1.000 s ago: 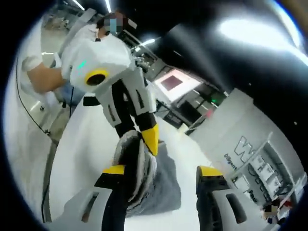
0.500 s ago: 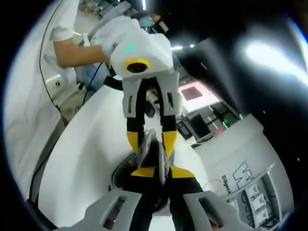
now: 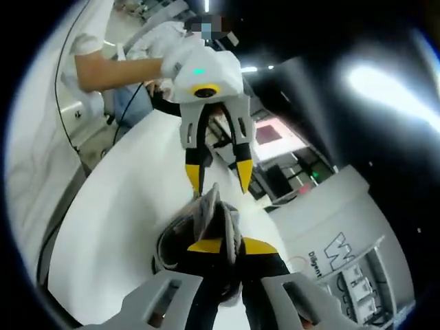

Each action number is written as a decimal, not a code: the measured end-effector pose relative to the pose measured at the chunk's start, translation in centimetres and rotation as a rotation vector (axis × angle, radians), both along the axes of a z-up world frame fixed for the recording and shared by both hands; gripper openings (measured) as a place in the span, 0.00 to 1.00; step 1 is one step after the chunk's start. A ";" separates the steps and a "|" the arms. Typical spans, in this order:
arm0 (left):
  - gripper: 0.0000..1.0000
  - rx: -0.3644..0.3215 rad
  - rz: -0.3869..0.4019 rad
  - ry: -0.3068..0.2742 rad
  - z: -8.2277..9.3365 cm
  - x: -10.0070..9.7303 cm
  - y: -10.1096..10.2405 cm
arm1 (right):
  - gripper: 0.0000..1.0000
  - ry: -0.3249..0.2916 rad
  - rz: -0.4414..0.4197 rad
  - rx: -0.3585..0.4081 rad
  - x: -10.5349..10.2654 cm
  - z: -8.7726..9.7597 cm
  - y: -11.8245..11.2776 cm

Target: Open the folded towel by lifting each exposed corner and separating the folded layers until the towel lies flat within the target outline without major curled edges

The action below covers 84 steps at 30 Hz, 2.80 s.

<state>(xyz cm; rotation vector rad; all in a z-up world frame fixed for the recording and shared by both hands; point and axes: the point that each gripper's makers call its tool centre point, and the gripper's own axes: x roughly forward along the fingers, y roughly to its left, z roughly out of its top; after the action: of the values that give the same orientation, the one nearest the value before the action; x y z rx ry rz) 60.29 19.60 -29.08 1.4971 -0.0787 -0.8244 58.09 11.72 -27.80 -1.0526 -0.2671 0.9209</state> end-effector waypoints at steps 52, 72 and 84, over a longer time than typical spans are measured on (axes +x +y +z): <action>0.33 0.003 0.031 0.132 -3.2 1.4 0.3 | 0.01 -0.191 -0.152 0.249 0.7 9.9 -8.0; 0.30 0.028 0.005 0.211 -6.2 1.3 -0.6 | 0.01 -0.142 -0.199 0.231 1.7 9.0 -9.6; 0.02 0.027 -0.040 0.252 -6.8 1.2 -1.3 | 0.03 -0.087 -0.214 0.197 2.4 7.4 -9.5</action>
<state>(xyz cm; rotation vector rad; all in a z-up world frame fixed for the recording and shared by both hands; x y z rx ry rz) 61.51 18.31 -35.90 1.4093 0.0907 -1.0438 60.45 2.22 -20.44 -0.9199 -0.3048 0.6435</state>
